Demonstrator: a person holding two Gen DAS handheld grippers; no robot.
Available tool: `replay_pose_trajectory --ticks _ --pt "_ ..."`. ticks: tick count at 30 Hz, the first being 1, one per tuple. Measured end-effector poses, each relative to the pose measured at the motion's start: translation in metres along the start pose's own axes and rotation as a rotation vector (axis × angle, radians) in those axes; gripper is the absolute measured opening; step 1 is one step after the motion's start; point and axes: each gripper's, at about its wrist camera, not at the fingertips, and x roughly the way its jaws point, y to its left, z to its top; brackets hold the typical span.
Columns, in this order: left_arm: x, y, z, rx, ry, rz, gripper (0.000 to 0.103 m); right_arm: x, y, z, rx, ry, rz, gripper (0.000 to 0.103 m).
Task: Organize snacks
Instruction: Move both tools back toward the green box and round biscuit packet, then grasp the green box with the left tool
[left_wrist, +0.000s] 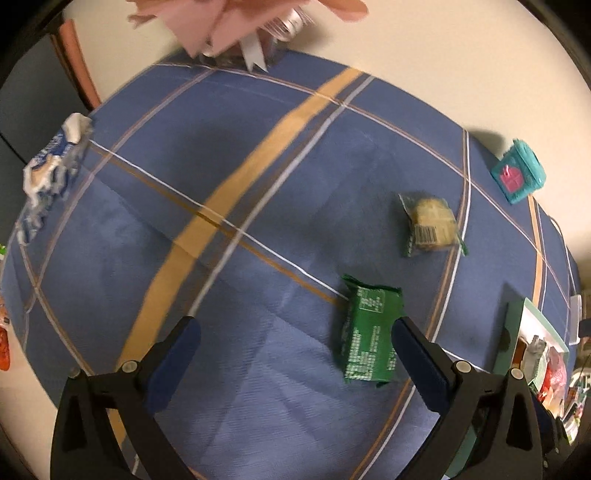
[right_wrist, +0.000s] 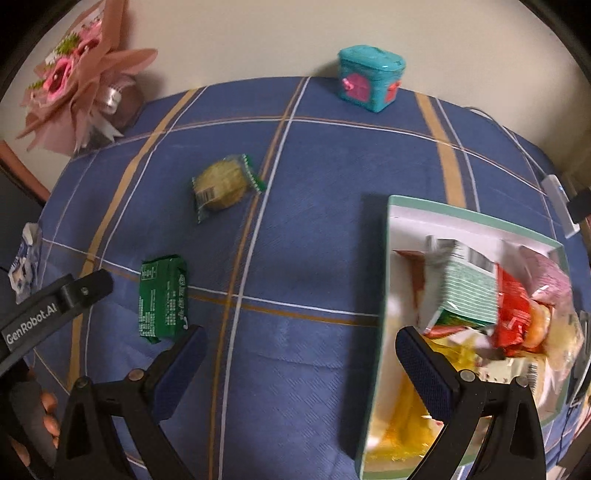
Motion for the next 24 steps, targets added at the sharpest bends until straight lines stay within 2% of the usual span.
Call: replay_pose_trajectory --ticks 10,12,16,18,20,24 --pt "0.030 -0.023 0.002 0.055 0.055 -0.045 0.101 0.022 0.005 0.002 -0.019 0.011 0.007 0.103" --pt "0.035 -0.026 0.002 0.058 0.064 -0.046 0.088 0.025 0.004 0.004 -0.016 0.013 0.007 0.103" --pt "0.042 -0.028 0.005 0.049 0.074 -0.080 0.077 0.028 0.005 0.006 -0.019 0.015 0.002 0.103" --pt "0.040 -0.031 0.006 0.052 0.066 -0.096 0.064 0.029 0.006 0.007 -0.024 0.014 -0.001 0.103" --pt "0.039 -0.034 0.007 0.064 0.058 -0.107 0.059 0.030 0.005 0.007 -0.026 0.014 -0.002 0.103" --pt "0.041 -0.038 0.010 0.070 0.059 -0.107 0.058 0.030 0.005 0.006 -0.027 0.015 -0.007 0.103"
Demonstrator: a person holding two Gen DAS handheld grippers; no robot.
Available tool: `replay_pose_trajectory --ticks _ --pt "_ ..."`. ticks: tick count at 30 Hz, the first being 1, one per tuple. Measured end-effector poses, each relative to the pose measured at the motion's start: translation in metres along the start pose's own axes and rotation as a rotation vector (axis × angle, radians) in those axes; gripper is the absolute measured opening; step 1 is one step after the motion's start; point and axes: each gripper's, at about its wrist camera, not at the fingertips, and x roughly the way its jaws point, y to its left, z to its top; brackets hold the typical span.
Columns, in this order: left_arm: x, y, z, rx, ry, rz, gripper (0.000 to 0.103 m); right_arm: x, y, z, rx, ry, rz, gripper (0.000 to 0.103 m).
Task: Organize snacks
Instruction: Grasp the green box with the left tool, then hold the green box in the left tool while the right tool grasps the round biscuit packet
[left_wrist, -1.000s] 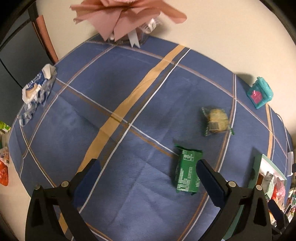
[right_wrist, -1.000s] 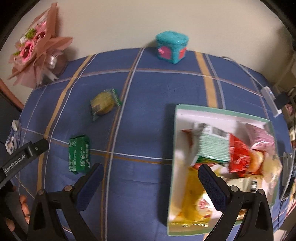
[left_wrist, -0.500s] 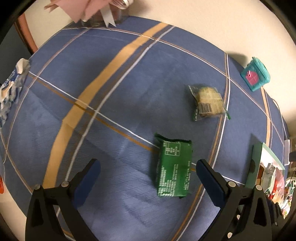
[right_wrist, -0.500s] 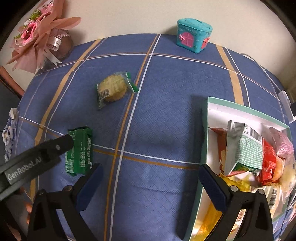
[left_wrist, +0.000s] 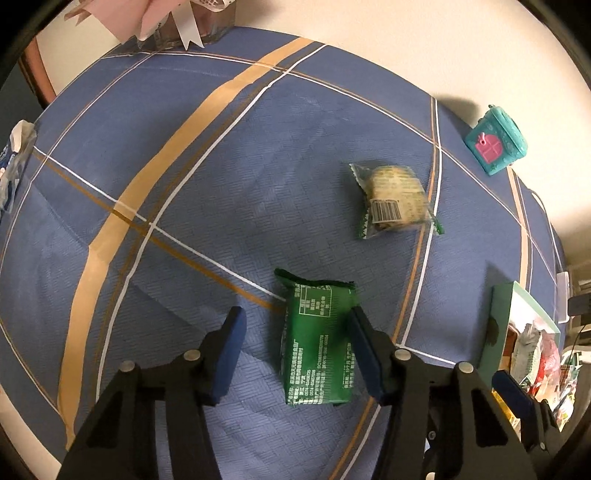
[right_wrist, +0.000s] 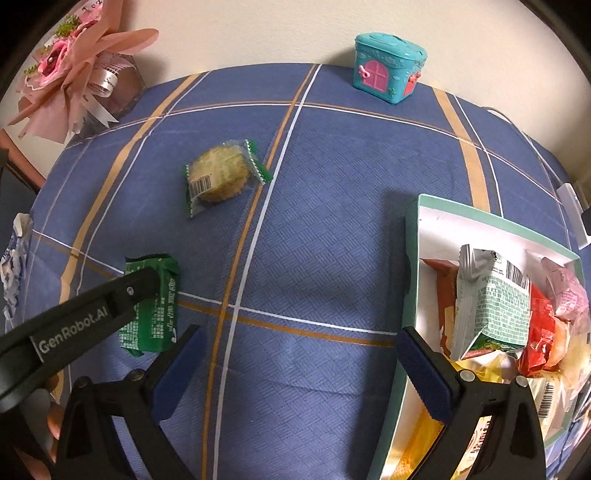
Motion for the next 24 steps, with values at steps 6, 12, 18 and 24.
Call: replay_pose_trajectory --ticks 6,12,18,24 --pt "0.0012 0.0022 0.0019 -0.014 0.015 -0.027 0.058 0.0010 -0.0015 -0.0002 -0.002 0.001 -0.003 0.103" --pt "0.0023 -0.0029 -0.0030 0.005 0.023 -0.025 0.055 0.0021 0.0000 0.0000 0.001 0.002 -0.009 0.103" --pt "0.0024 -0.0067 -0.0024 0.015 0.018 -0.036 0.041 0.0021 -0.0009 0.0000 0.000 0.002 -0.009 0.103" --pt "0.0046 -0.0062 0.0018 0.007 0.014 -0.045 0.040 0.0025 -0.0011 0.0002 -0.002 0.003 -0.011 0.103"
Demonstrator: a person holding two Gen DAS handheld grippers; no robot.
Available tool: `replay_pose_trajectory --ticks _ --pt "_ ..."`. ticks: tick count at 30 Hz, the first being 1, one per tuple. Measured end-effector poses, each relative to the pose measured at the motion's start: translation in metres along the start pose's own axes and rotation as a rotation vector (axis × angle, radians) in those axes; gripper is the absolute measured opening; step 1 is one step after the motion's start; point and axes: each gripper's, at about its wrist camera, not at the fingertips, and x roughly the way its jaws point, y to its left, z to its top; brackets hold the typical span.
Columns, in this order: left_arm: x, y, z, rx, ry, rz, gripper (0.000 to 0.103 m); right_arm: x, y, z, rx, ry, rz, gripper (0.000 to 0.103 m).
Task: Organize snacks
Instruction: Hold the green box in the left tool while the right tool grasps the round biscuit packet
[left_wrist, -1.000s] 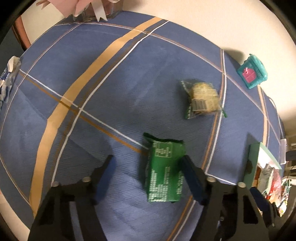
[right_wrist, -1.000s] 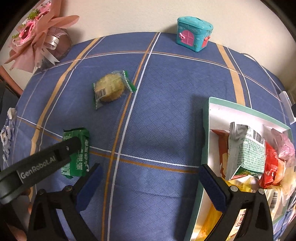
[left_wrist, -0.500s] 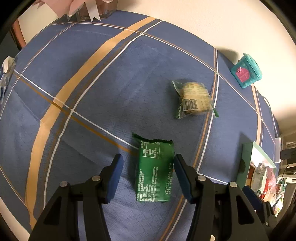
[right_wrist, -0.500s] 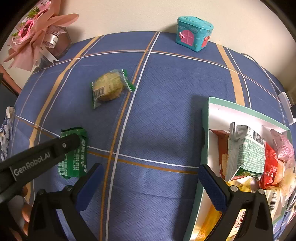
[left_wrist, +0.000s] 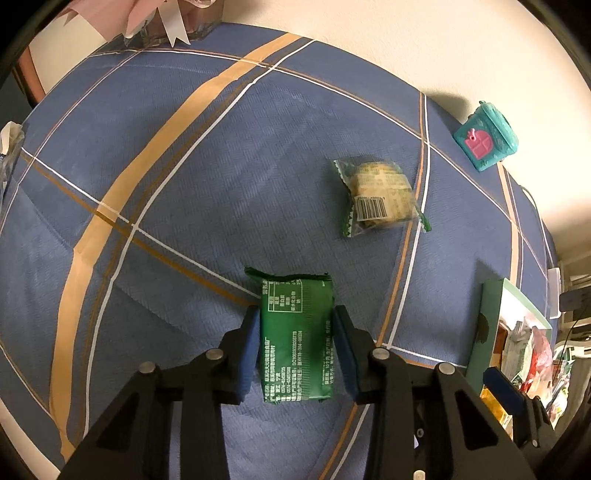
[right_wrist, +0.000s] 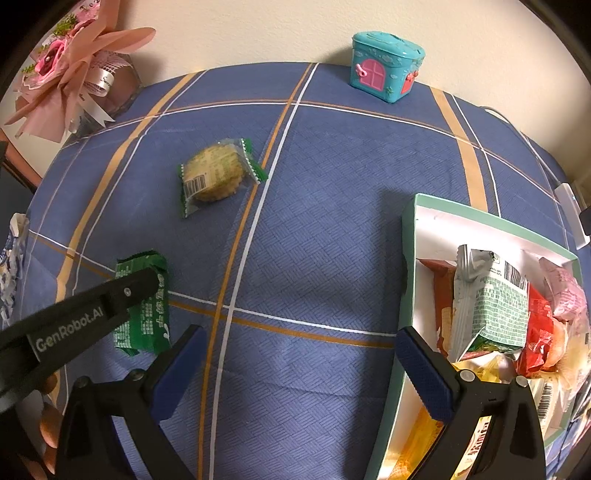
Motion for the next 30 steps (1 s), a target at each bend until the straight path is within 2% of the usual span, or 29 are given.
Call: replay_pose_trajectory --ticks 5,10,15,22,30 --pt "-0.001 0.006 0.006 -0.020 -0.016 -0.016 0.040 -0.002 -0.002 0.004 0.003 -0.003 0.001 0.103" --pt "0.000 0.013 0.019 -0.050 -0.034 -0.043 0.040 -0.010 -0.001 0.017 -0.013 -0.049 -0.003 0.103" --pt "-0.006 0.023 0.037 -0.082 -0.089 -0.054 0.040 -0.007 -0.002 0.039 0.000 -0.073 0.013 0.103" --pt "-0.007 0.036 0.060 -0.123 -0.141 -0.066 0.040 0.014 0.011 0.072 0.003 -0.051 0.053 0.099" --pt "-0.004 0.052 0.067 -0.163 -0.157 -0.077 0.040 0.037 0.046 0.107 -0.092 -0.030 0.060 0.095"
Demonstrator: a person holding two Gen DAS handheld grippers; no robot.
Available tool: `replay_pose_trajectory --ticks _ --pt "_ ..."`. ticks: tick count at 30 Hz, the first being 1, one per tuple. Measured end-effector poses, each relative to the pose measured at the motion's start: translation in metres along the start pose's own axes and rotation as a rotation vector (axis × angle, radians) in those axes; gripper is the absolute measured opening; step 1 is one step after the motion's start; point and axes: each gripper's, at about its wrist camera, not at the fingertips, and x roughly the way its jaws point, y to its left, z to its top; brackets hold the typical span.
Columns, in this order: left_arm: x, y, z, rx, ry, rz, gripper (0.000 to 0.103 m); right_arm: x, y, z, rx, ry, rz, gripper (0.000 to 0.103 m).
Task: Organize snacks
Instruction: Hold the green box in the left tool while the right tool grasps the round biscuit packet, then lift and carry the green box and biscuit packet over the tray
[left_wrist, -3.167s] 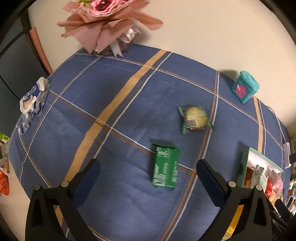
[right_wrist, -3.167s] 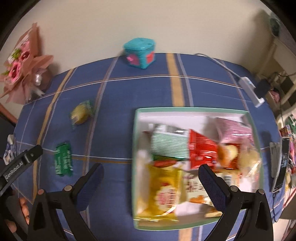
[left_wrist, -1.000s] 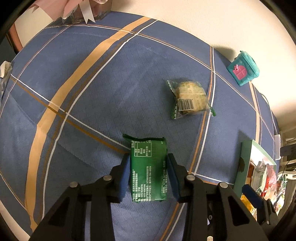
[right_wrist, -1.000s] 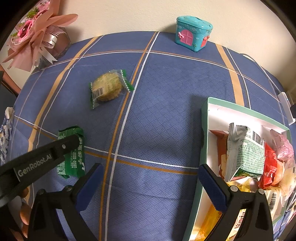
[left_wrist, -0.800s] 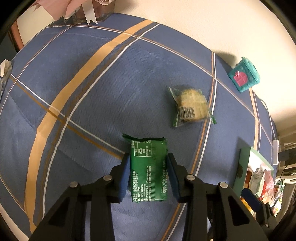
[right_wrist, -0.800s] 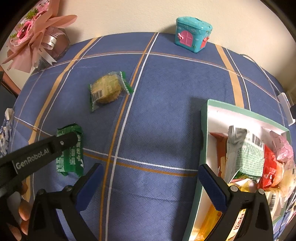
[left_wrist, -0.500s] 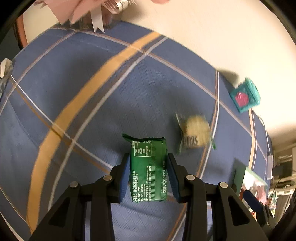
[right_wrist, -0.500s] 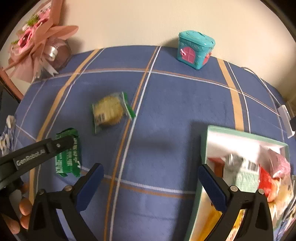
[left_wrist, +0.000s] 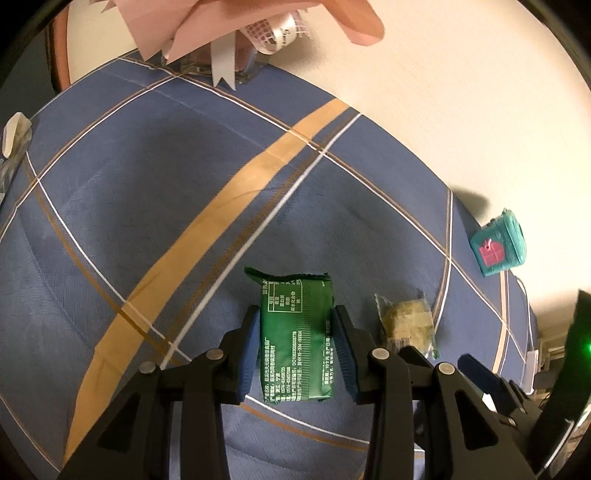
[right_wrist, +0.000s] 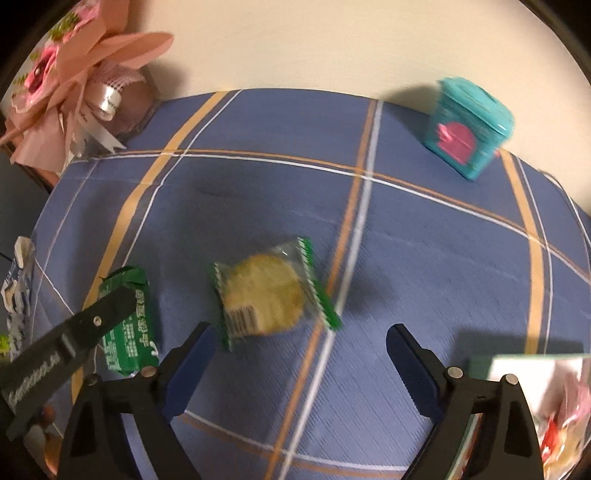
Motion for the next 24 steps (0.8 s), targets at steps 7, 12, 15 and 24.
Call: replay_pose_trajectory --ticks 7,12,15,24 --pt "0.004 0.008 0.003 -0.015 0.000 0.001 0.040 0.025 0.018 0.015 -0.057 0.034 -0.022 0.095" --pt "0.008 0.008 0.001 -0.018 0.016 0.002 0.040 0.038 0.024 0.021 -0.078 0.057 -0.037 0.087" --pt "0.010 0.008 0.002 -0.019 0.018 0.002 0.040 0.041 0.023 0.025 -0.065 0.060 -0.035 0.081" --pt "0.010 0.010 0.002 -0.030 0.029 -0.006 0.040 0.029 0.003 0.016 -0.034 0.051 0.011 0.062"
